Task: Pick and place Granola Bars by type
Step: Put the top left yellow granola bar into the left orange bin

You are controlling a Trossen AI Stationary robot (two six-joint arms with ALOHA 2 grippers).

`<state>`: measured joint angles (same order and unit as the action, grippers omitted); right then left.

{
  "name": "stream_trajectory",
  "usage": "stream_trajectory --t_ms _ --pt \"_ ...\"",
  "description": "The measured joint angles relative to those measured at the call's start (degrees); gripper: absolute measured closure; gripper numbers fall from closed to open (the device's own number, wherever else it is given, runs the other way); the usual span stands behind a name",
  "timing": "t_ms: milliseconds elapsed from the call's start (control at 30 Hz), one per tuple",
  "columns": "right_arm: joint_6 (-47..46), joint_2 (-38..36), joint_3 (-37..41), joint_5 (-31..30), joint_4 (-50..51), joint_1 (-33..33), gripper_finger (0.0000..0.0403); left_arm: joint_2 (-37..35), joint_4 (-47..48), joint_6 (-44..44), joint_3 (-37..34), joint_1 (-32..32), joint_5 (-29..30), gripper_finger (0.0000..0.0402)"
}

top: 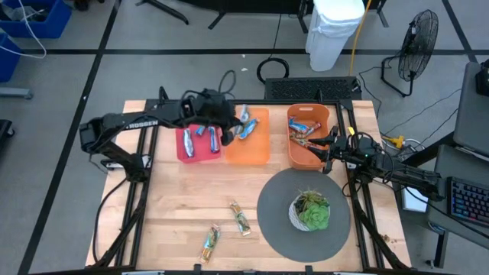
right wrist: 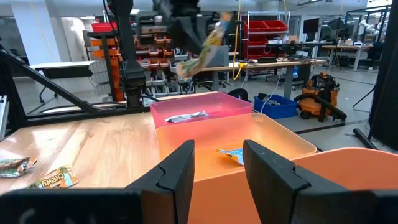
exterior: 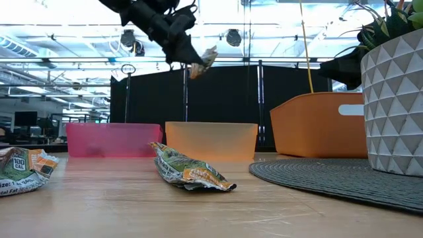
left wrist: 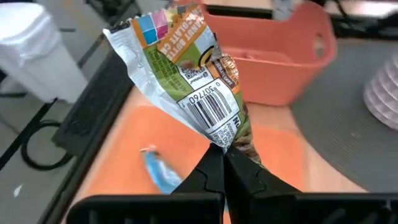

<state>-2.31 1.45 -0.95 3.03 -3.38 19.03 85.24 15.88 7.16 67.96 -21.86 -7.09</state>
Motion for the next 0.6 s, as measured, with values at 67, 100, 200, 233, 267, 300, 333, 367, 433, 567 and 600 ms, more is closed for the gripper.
stream_trajectory --t_ms 67,100,200,233,267,300,333,367,433,567,600 --pt "0.0 0.0 0.0 0.0 0.0 0.0 0.0275 0.0 -0.2 1.6 0.0 1.2 0.2 0.0401" --pt "0.0 0.0 0.0 0.0 0.0 0.0 0.0275 0.0 -0.8 1.8 0.0 1.6 0.9 0.0401" --pt "0.0 0.0 0.0 0.0 0.0 0.0 0.0275 -0.3 -2.7 0.4 0.0 2.1 3.1 0.0401" --pt "0.0 0.0 0.0 0.0 0.0 0.0 0.0275 -0.6 -2.8 -0.2 0.0 2.0 3.1 0.0401" --pt "0.0 0.0 0.0 0.0 0.0 0.0 0.0275 -0.7 -3.0 -0.7 0.1 1.9 3.1 0.0401" --pt "0.0 0.0 0.0 0.0 0.0 0.0 0.0275 -0.8 -2.9 -1.1 0.6 1.8 3.1 0.0401" --pt "0.0 0.0 0.0 0.0 0.0 0.0 0.0275 -0.8 -2.2 -1.5 1.1 1.6 3.1 0.0401" --pt "0.0 0.0 0.0 0.0 0.0 0.0 0.0275 -0.7 -0.8 -1.9 1.7 1.4 3.2 0.0401" --pt "0.0 0.0 0.0 0.0 0.0 0.0 0.0275 -0.7 0.8 -2.9 2.7 1.1 3.2 0.0401" --pt "0.0 0.0 0.0 0.0 0.0 0.0 0.0275 -0.7 0.9 -4.3 3.7 0.8 3.1 0.0401" --pt "0.0 0.0 0.0 0.0 0.0 0.0 0.0275 -0.7 1.3 -4.6 3.7 0.8 3.1 0.0401"
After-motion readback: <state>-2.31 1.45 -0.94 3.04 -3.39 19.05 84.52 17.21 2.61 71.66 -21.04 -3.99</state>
